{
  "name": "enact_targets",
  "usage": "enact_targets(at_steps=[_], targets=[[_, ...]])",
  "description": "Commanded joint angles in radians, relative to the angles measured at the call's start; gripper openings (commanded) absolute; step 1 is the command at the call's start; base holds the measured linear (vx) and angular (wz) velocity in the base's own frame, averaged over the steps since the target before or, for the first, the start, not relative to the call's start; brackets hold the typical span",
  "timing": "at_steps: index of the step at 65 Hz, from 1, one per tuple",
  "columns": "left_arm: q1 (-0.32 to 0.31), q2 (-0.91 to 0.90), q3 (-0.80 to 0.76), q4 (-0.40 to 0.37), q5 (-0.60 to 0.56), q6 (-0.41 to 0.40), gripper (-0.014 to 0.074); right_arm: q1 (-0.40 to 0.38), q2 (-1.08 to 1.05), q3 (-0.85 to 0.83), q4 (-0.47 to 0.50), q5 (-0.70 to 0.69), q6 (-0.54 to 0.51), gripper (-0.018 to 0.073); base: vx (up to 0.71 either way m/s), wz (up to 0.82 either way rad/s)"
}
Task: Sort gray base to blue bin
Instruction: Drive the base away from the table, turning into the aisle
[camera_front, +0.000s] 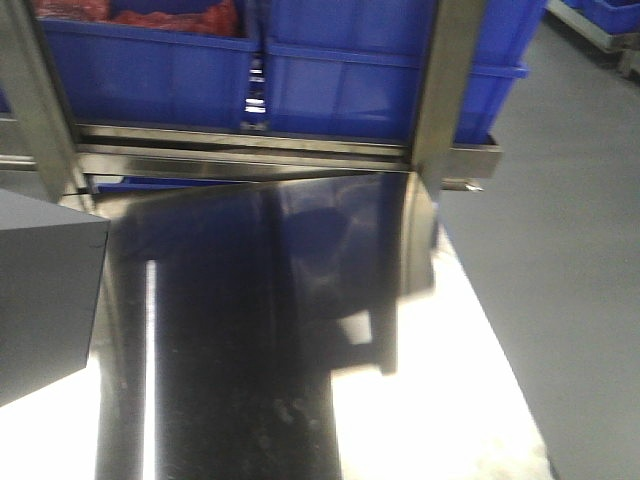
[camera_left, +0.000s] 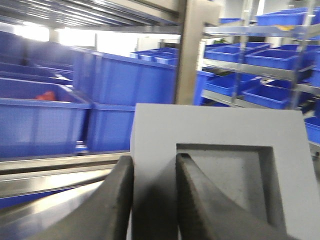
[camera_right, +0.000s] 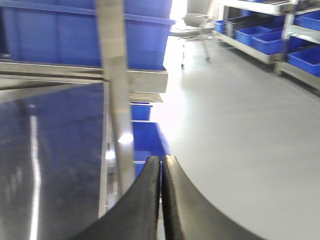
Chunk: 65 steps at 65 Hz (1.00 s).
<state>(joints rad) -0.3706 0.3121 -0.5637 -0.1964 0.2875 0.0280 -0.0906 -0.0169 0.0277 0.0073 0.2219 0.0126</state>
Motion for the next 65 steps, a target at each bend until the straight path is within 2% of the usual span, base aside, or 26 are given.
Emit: enact_targets(at_steps=[1, 65], targets=[[-0.004, 0.01, -0.031, -0.015, -0.093, -0.007, 0.0002, 0.0, -0.002, 0.002, -0.007, -0.074, -0.013, -0.0005, -0.08, -0.48], [-0.004, 0.01, -0.031, -0.015, -0.093, -0.007, 0.0002, 0.0, -0.002, 0.002, -0.007, -0.074, -0.013, -0.0005, -0.1, -0.71]])
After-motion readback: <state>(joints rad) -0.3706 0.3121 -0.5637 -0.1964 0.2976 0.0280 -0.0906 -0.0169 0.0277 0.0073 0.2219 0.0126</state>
